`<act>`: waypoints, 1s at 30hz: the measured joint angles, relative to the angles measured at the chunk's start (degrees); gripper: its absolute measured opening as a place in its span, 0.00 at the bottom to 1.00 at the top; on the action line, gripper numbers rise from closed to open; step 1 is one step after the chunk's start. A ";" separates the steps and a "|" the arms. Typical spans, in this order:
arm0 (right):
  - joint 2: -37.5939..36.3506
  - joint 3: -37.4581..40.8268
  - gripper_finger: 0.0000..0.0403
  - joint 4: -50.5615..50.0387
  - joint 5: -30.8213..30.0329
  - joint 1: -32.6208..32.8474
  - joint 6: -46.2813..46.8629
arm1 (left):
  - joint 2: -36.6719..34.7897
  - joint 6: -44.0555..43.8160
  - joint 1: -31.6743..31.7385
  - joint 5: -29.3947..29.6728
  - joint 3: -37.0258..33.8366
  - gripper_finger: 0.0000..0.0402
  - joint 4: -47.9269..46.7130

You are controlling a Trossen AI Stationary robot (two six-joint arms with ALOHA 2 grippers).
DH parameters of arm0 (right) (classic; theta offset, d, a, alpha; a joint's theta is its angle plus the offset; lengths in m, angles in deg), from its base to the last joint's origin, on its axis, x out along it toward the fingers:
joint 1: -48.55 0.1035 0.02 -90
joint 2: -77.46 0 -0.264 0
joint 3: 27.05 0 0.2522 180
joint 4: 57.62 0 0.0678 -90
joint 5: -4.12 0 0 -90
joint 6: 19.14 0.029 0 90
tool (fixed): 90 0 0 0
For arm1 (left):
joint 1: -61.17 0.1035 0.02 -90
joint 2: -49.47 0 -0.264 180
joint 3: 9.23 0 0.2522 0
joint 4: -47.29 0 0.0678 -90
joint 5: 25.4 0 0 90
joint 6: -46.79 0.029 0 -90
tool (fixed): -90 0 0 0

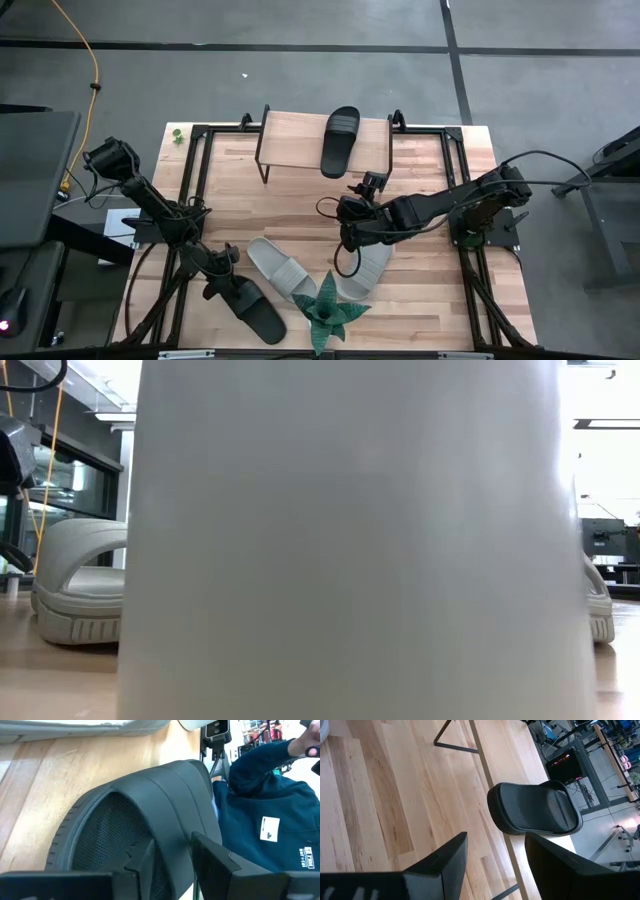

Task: Pick and place slides into the shelf
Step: Put the black slipper on the shelf

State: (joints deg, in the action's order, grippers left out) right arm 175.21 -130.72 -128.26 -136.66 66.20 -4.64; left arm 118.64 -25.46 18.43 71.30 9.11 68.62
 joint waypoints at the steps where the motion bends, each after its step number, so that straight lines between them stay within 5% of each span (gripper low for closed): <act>1: 0.00 0.00 0.47 0.00 0.00 0.00 -0.02 | 0.00 -0.02 0.00 0.16 0.00 0.26 0.02; 8: 0.00 0.00 0.47 0.00 0.00 0.00 -0.24 | -0.02 -0.07 0.00 0.42 0.02 0.03 0.28; 30: 0.00 0.00 0.47 0.63 -0.02 -0.04 -1.07 | -0.02 4.80 -0.02 0.84 0.04 0.01 2.23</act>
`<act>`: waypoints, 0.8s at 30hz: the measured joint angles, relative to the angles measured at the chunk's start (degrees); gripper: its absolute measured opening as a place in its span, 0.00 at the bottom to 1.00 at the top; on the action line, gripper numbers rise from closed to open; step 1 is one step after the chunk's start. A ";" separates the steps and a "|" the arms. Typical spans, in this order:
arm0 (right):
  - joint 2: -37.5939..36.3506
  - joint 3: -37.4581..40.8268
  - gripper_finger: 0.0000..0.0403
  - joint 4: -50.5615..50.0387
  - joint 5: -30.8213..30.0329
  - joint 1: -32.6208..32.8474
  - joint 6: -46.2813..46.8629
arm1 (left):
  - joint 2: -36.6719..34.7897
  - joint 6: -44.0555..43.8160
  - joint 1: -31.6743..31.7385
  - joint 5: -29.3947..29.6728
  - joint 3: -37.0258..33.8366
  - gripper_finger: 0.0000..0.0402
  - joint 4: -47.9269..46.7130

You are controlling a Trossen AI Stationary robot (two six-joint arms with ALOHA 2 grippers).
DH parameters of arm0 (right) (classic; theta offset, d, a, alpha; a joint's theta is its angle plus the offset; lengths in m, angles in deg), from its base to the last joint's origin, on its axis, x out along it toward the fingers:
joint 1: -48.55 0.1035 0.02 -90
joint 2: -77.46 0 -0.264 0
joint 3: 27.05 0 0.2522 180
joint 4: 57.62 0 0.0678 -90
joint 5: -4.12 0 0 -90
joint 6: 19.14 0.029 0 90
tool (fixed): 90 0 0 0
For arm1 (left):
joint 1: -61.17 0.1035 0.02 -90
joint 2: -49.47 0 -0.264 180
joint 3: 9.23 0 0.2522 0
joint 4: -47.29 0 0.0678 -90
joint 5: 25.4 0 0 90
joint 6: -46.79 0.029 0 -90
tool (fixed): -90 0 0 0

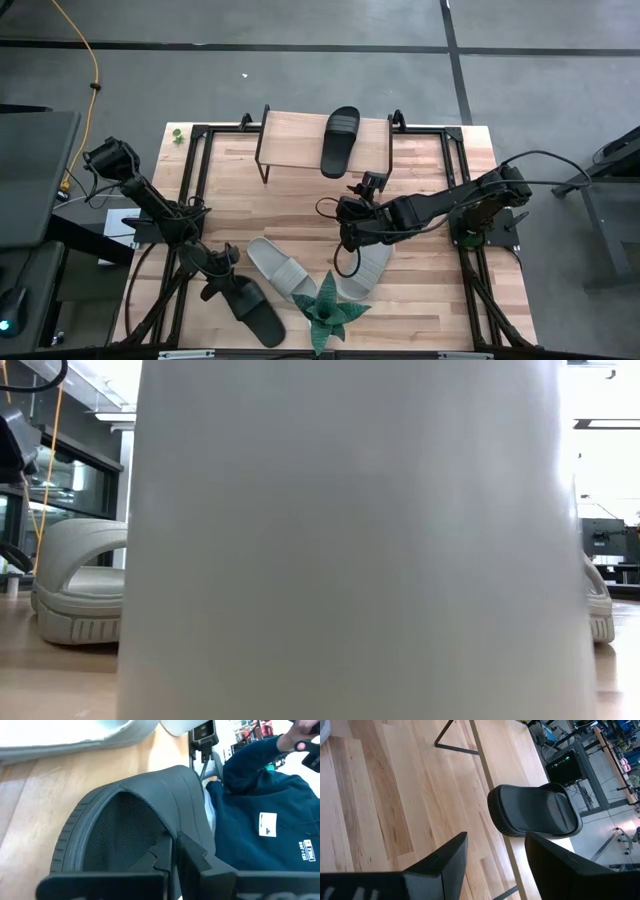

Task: Pick and place slides into the shelf
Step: Put the black slipper on the shelf

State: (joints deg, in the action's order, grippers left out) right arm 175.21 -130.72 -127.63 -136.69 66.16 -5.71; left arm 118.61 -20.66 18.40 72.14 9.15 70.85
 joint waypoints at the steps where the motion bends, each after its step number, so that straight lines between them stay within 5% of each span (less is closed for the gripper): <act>1: 0.00 0.00 0.47 0.00 0.00 0.00 0.00 | 0.00 -0.02 0.00 0.06 0.00 0.00 0.22; 24: 0.00 0.00 0.47 0.02 -1.22 -0.02 0.00 | 0.02 7.87 0.04 0.02 4.44 0.00 5.77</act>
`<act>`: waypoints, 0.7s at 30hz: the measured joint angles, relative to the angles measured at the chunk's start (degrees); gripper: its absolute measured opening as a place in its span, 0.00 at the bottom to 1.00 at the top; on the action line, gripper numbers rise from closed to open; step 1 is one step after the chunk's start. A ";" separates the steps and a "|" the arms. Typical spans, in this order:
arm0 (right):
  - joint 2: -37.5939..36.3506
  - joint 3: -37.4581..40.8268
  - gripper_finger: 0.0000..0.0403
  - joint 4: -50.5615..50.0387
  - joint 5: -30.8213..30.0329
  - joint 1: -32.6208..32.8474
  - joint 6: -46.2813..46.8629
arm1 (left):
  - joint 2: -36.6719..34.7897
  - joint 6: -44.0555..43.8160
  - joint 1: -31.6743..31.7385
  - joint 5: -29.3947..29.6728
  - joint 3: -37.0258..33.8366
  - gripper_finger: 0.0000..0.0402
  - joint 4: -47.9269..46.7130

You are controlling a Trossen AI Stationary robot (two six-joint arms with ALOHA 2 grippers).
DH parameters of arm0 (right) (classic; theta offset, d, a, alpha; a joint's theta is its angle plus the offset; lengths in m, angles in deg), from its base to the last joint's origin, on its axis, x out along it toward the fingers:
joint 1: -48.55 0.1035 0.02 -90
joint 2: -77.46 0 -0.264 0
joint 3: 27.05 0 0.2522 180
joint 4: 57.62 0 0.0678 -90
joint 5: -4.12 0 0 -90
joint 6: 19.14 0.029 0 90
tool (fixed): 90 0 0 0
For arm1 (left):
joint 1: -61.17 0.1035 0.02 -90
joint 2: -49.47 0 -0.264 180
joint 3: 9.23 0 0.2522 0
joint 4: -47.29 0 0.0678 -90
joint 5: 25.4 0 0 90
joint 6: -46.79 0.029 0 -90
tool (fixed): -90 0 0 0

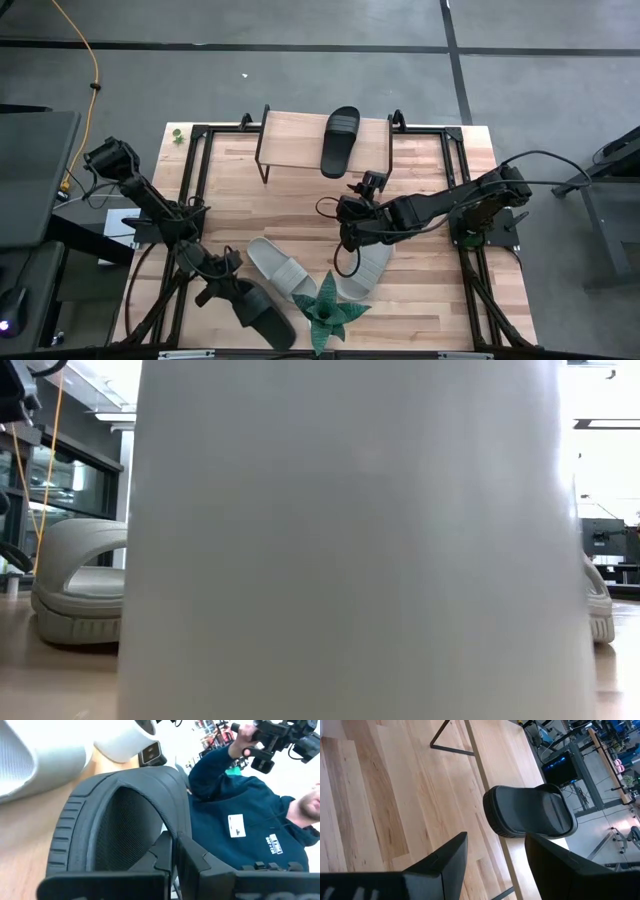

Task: Pick and place slides into the shelf
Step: Put the black slipper on the shelf

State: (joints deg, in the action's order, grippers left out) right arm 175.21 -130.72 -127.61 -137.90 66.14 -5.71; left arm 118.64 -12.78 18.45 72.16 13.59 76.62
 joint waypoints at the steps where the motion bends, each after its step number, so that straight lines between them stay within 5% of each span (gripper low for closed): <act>1: 0.00 0.00 0.47 0.00 -0.02 0.00 0.00 | 0.00 0.37 0.00 -0.01 0.25 0.00 -0.02; 10: 0.00 0.00 0.47 0.00 0.04 0.00 0.00 | -0.07 4.22 0.00 -0.99 4.18 0.00 -1.21; 21: 0.00 0.00 0.47 0.01 0.12 0.00 0.02 | -3.13 10.96 0.00 -3.02 13.67 0.00 -15.55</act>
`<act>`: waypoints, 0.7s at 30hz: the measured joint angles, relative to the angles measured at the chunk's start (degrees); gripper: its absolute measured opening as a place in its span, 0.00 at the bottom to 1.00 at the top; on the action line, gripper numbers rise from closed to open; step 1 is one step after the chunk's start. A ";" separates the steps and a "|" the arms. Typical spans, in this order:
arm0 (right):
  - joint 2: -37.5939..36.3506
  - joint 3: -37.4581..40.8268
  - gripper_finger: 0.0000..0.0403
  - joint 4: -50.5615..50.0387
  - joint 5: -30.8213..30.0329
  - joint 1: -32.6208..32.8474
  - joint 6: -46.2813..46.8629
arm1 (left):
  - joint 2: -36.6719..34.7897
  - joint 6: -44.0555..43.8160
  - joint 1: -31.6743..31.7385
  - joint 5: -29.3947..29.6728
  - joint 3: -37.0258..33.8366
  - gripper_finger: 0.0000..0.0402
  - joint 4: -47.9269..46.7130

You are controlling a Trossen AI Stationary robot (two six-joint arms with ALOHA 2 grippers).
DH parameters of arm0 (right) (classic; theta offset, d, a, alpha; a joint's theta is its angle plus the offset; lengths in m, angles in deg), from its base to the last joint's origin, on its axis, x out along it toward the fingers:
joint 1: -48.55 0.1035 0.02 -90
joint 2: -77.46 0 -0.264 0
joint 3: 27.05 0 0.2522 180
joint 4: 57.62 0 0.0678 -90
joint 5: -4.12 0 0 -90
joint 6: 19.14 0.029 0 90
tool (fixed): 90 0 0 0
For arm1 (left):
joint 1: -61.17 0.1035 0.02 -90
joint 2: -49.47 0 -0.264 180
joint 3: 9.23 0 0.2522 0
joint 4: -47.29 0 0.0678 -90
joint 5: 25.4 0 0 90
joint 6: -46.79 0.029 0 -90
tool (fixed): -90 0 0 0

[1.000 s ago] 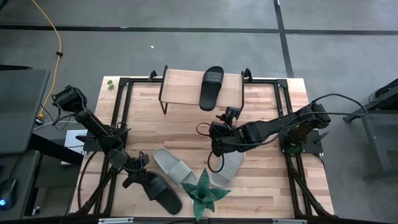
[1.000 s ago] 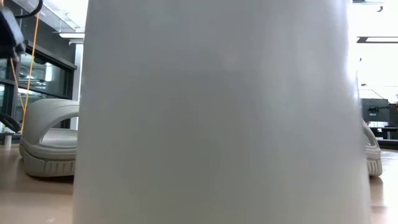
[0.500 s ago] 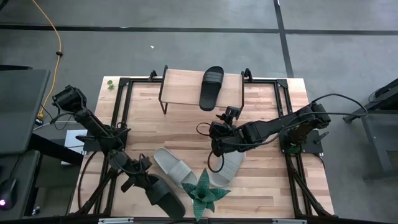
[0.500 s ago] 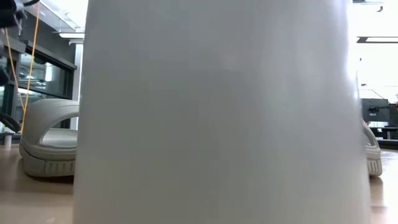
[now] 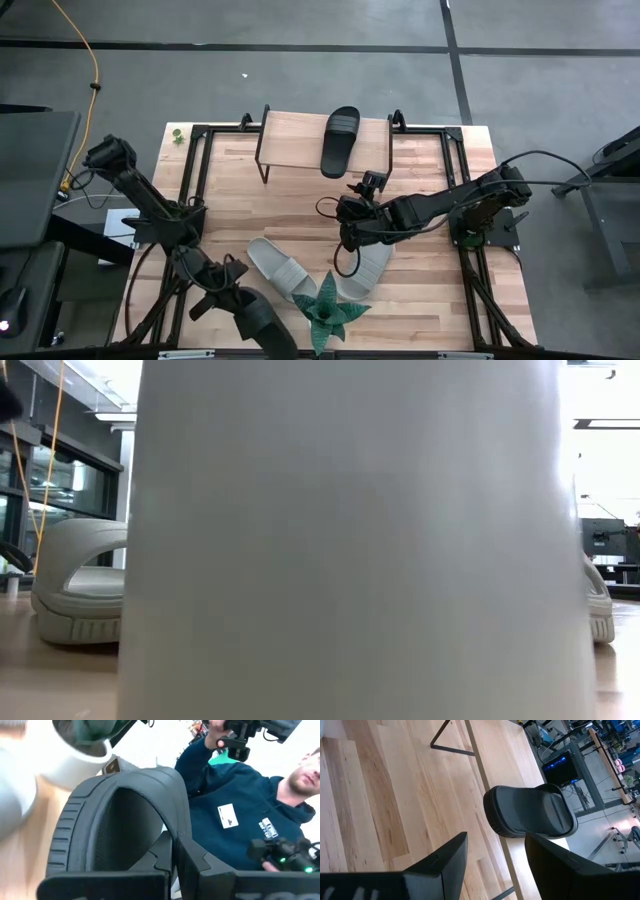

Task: Pick and place slides into the shelf
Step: Put the black slipper on the shelf

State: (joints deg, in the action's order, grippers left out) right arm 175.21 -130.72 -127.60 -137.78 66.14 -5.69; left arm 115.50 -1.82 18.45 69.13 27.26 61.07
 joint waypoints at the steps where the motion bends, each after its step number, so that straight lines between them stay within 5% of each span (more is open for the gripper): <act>1: 0.00 0.00 0.47 0.01 0.02 0.00 0.00 | -0.73 0.95 0.00 0.17 1.40 0.00 -2.61; 8: 0.00 0.00 0.47 1.05 1.40 0.04 -1.58 | -8.17 8.57 -0.04 7.10 11.58 0.00 -24.55; 21: 0.00 0.00 0.47 6.45 1.53 1.20 -11.31 | -28.95 15.85 0.00 20.04 15.14 0.00 -43.86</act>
State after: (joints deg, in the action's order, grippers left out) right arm 175.21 -130.72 -121.14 -136.24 67.34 -17.00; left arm 86.55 14.03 18.45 89.17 42.40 17.22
